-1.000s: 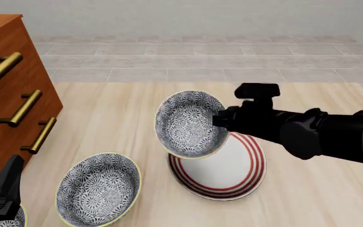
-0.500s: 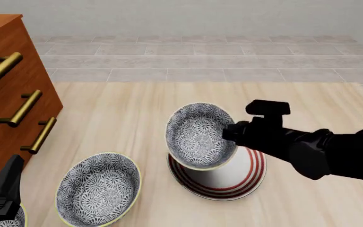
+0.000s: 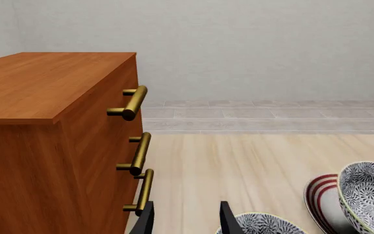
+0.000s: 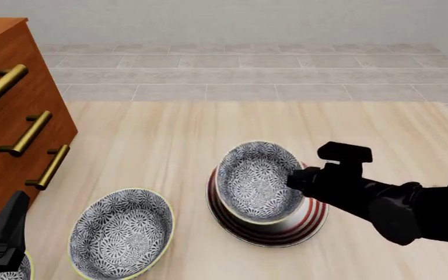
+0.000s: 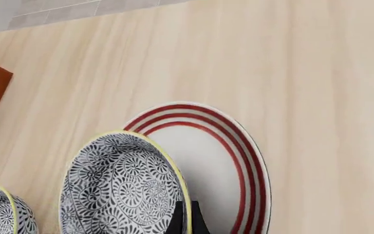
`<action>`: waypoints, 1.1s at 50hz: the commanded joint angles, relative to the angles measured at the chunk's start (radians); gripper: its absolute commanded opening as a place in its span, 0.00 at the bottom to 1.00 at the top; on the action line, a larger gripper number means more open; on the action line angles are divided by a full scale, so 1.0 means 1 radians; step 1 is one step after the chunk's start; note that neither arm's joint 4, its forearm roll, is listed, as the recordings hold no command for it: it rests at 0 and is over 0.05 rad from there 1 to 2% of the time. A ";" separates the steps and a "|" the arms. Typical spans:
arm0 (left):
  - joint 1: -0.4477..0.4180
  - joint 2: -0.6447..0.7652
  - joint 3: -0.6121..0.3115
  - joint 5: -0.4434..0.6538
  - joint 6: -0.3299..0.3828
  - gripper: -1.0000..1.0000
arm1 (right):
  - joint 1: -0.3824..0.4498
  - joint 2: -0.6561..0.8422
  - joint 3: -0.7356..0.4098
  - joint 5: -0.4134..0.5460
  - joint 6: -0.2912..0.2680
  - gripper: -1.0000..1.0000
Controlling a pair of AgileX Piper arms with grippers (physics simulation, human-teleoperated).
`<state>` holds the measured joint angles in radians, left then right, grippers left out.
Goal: Pick up the bowl and put it in the front on the plate.
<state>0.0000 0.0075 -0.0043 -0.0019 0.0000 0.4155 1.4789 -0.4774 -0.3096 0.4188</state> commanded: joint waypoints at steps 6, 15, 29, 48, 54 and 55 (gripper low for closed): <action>0.000 0.000 0.000 0.000 0.000 1.00 | 0.004 0.071 0.046 -0.092 0.040 0.00; 0.000 0.000 0.000 0.000 0.000 1.00 | -0.005 0.110 0.050 -0.132 0.045 0.00; 0.000 0.000 0.000 0.000 0.000 1.00 | -0.028 0.171 0.035 -0.156 0.030 1.00; 0.000 0.000 0.000 0.000 0.000 1.00 | -0.065 -0.041 0.002 -0.032 -0.077 1.00; 0.000 0.000 0.000 0.000 0.000 1.00 | -0.062 -0.064 -0.007 -0.010 -0.094 1.00; 0.000 0.000 0.000 0.000 0.000 1.00 | -0.064 -0.065 -0.010 -0.006 -0.096 1.00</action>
<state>0.0000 0.0075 -0.0043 -0.0019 0.0000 0.3596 1.4586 -0.4724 -0.3522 0.3569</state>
